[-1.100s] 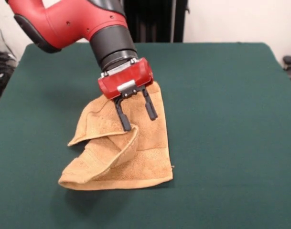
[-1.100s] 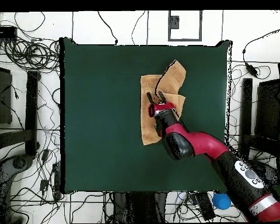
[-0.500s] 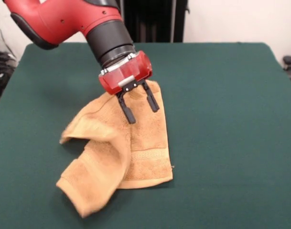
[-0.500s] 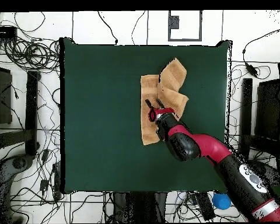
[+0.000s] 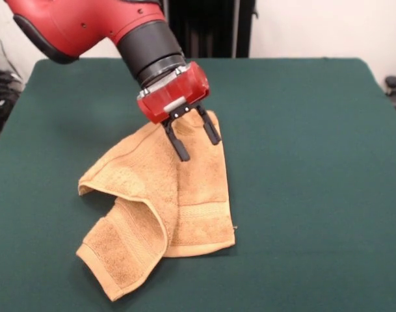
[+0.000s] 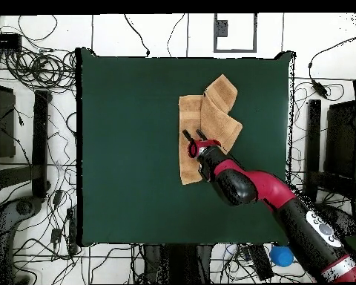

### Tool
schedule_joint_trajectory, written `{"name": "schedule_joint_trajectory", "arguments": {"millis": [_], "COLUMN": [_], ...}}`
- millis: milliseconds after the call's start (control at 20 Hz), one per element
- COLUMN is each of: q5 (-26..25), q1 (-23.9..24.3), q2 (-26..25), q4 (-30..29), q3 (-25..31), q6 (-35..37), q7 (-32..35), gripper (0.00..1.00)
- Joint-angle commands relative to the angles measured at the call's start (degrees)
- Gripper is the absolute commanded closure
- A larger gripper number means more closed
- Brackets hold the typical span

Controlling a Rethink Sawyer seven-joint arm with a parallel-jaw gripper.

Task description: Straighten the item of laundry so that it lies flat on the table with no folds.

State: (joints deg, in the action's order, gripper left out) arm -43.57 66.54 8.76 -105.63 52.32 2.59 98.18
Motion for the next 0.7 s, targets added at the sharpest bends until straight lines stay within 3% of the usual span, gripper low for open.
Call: {"name": "schedule_joint_trajectory", "arguments": {"millis": [50,350,450,550,700], "q5": [2.2,1.8,1.9,3.3,6.7], "q1": [-1.6,-5.0,-8.1,-10.9,-8.3], "q2": [1.1,7.3,11.6,15.2,14.3], "q4": [-0.2,-1.9,-2.6,-2.4,-0.7], "q3": [2.0,-2.6,-6.8,-9.5,-5.4], "q6": [8.0,3.4,0.8,5.7,16.3], "q7": [0.0,5.5,8.8,9.1,1.4], "gripper": [0.00,0.00,0.00,0.00,0.00]}}
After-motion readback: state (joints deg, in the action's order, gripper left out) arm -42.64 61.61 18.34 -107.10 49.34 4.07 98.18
